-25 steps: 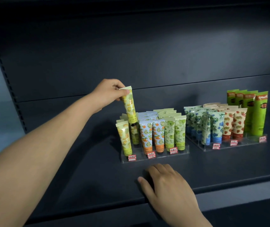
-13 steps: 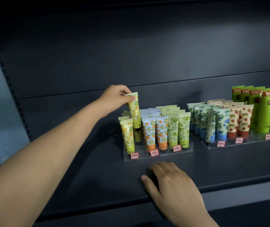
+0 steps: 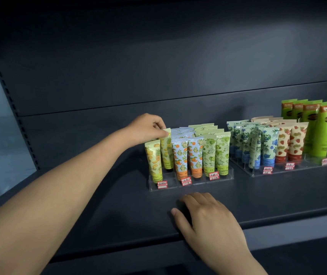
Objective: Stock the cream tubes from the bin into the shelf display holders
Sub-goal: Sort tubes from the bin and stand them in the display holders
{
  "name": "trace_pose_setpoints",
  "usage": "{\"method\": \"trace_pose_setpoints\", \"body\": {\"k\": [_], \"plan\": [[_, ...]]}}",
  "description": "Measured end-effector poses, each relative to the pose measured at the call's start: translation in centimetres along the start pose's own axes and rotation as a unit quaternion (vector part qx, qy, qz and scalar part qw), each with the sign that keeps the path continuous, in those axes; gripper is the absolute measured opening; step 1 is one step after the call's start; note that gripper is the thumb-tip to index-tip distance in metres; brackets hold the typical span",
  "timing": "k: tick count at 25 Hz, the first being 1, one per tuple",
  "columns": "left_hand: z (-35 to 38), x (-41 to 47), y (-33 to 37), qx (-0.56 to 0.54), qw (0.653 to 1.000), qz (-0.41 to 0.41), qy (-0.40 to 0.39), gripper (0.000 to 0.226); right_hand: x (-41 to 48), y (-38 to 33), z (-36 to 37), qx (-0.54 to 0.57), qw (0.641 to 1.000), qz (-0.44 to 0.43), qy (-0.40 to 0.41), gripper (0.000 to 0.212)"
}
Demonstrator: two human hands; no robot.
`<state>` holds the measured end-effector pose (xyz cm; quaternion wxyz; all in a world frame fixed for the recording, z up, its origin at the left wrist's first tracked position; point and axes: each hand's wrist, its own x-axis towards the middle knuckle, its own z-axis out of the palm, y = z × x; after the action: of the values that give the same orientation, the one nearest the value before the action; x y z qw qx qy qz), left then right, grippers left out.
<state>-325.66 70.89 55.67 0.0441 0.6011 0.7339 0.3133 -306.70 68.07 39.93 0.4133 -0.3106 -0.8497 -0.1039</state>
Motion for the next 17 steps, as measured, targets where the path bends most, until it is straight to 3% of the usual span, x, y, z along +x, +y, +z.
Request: {"method": "trace_pose_setpoints", "body": {"k": [9, 17], "plan": [[0.12, 0.09, -0.55, 0.001, 1.000, 0.026, -0.007, 0.011, -0.02, -0.08, -0.15, 0.019, 1.000, 0.010, -0.014, 0.034], [-0.15, -0.05, -0.30, 0.009, 0.999, 0.031, -0.001, 0.005, 0.04, -0.32, -0.66, 0.029, 0.998, 0.023, -0.047, 0.033]]}}
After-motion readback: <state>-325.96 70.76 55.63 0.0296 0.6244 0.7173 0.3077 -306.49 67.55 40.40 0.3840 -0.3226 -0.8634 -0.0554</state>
